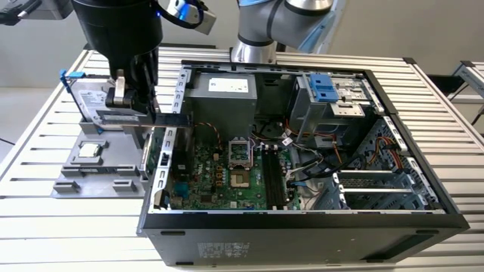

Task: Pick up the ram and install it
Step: 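Pick up the ram and move it above insertion slot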

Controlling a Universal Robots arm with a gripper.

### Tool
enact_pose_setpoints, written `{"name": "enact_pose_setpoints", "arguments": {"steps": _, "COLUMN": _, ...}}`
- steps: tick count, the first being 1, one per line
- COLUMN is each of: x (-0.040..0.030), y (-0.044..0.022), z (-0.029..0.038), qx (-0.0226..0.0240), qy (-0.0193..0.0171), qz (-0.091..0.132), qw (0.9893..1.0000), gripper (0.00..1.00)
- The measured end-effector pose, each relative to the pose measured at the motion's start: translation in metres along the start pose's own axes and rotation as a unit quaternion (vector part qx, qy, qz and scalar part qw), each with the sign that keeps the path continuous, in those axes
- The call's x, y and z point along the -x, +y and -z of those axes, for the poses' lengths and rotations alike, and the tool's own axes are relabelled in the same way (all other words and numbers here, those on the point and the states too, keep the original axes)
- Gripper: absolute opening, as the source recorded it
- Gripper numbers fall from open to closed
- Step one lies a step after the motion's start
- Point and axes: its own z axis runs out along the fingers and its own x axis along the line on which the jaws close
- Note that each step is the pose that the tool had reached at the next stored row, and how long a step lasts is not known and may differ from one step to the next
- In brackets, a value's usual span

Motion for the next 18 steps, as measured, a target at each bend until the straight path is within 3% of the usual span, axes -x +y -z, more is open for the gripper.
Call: {"name": "enact_pose_setpoints", "arguments": {"steps": 18, "x": 0.0011, "y": -0.0223, "z": 0.0006, "qx": -0.0002, "qy": -0.0003, "qz": -0.011, "qw": 0.9999, "gripper": 0.00}}
